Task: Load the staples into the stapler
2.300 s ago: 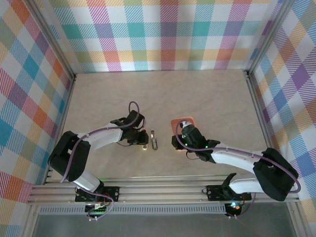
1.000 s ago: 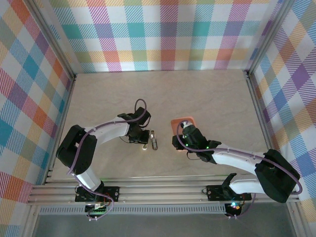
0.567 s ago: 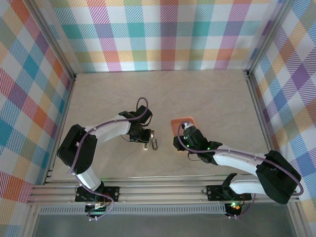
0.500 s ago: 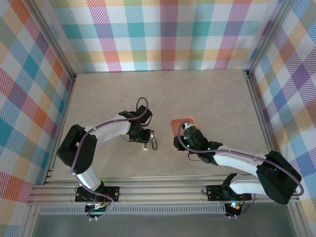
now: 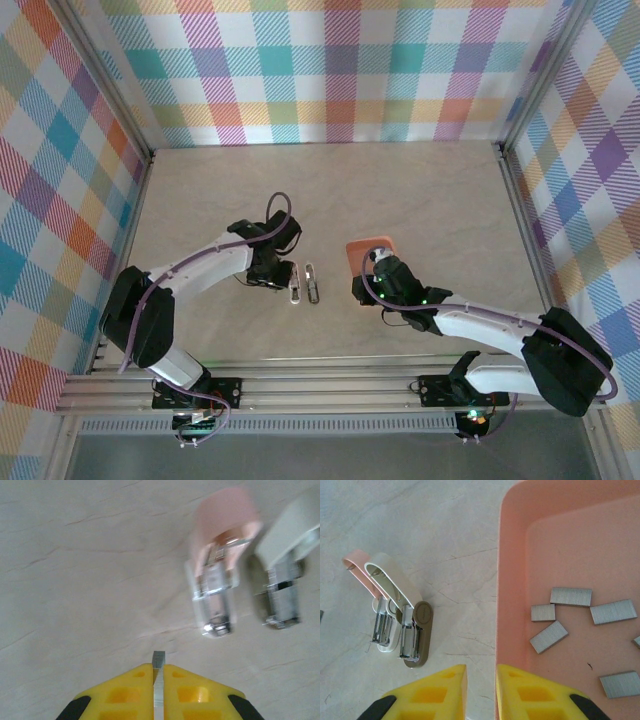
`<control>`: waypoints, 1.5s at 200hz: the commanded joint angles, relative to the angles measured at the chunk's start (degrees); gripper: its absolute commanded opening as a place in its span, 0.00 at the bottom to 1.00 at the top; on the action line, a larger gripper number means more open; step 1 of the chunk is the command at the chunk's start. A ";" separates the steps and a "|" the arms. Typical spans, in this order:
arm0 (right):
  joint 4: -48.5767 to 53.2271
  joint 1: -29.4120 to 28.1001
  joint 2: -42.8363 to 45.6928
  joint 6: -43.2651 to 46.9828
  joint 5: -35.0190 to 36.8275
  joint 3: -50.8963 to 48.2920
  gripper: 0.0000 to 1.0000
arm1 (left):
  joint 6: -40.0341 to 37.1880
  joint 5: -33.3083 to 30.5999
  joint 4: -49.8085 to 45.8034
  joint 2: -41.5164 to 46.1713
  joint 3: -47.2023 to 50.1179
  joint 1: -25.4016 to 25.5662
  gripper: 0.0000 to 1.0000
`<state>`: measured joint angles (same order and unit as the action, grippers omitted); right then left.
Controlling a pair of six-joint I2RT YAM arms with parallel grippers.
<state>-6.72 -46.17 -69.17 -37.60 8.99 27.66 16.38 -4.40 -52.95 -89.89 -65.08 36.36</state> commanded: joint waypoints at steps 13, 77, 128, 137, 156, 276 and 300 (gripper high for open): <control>0.28 0.33 2.29 1.57 1.40 -1.11 0.23 | -3.17 -15.06 -16.03 -2.41 -2.30 0.57 0.11; 2.17 0.28 6.65 1.73 2.89 -2.93 0.23 | -0.87 -22.56 -19.74 -7.92 -3.65 -0.54 0.12; 3.64 0.31 11.38 1.39 4.30 -4.80 0.24 | 4.72 -23.22 -17.19 -12.10 -1.90 1.61 0.11; 4.06 0.29 12.06 1.42 4.46 -4.98 0.24 | 5.55 -23.61 -16.46 -12.33 -1.16 2.31 0.11; 4.53 0.33 13.64 1.27 4.62 -5.48 0.24 | 6.90 -25.26 -16.18 -12.86 -1.01 4.10 0.11; 5.27 0.30 19.84 0.09 5.27 -8.24 0.24 | 10.14 -28.96 -14.67 -19.65 -1.89 14.18 0.11; 5.72 0.30 20.30 0.08 5.09 -8.24 0.24 | 10.97 -27.87 -13.05 -21.13 -1.46 15.64 0.11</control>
<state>-1.37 -46.17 -50.02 -37.01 13.45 19.97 25.34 -32.56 -67.40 -109.38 -66.67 50.35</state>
